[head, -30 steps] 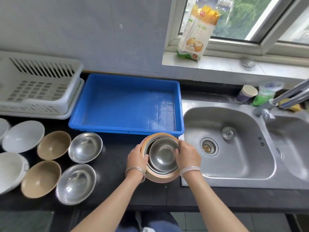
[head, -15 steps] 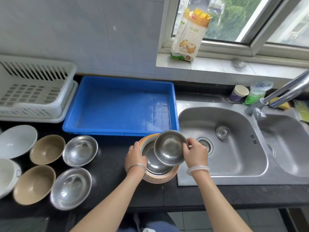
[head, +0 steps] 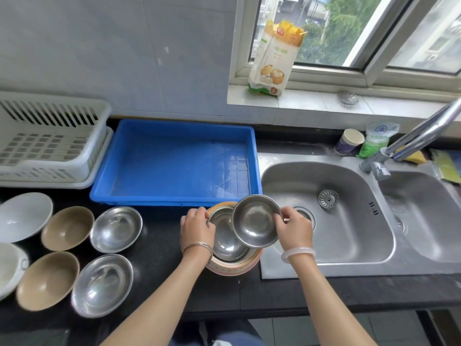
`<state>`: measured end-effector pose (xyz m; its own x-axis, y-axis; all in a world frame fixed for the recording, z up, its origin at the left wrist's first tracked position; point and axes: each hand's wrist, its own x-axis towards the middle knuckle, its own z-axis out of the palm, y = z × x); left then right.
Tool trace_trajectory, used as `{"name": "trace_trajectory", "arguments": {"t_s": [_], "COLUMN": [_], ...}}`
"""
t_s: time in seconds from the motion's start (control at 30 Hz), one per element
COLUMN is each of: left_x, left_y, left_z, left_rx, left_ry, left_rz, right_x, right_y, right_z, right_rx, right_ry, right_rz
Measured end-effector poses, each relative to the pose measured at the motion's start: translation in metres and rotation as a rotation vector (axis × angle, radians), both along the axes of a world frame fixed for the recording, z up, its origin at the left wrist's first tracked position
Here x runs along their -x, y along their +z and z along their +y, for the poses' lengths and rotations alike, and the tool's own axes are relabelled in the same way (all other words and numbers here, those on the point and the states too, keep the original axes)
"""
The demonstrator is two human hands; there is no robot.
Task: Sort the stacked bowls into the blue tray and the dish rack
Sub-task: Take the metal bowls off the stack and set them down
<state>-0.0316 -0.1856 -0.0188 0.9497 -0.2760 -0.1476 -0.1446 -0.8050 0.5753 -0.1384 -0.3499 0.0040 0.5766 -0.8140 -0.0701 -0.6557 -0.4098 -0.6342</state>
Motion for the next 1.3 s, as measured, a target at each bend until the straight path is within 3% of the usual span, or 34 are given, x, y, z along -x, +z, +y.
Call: {"name": "trace_trajectory", "arguments": {"t_s": [0.27, 0.6, 0.9, 1.3], "left_x": [-0.014, -0.030, 0.002, 0.022], "left_y": [0.022, 0.039, 0.011, -0.027], "left_z": [-0.001, 0.069, 0.146, 0.154], "left_rx": [0.142, 0.266, 0.206, 0.227], "left_ry": [0.056, 0.264, 0.510, 0.597], "left_rz": [0.000, 0.009, 0.109, 0.203], "right_x": [-0.007, -0.067, -0.135, -0.169], "right_y": [0.022, 0.044, 0.006, -0.032], "right_z": [-0.008, 0.009, 0.079, 0.128], "right_rx": [-0.123, -0.215, -0.264, -0.029], "right_ry": [-0.022, 0.191, 0.496, 0.708], "right_rz": [-0.086, -0.112, 0.074, 0.422]}}
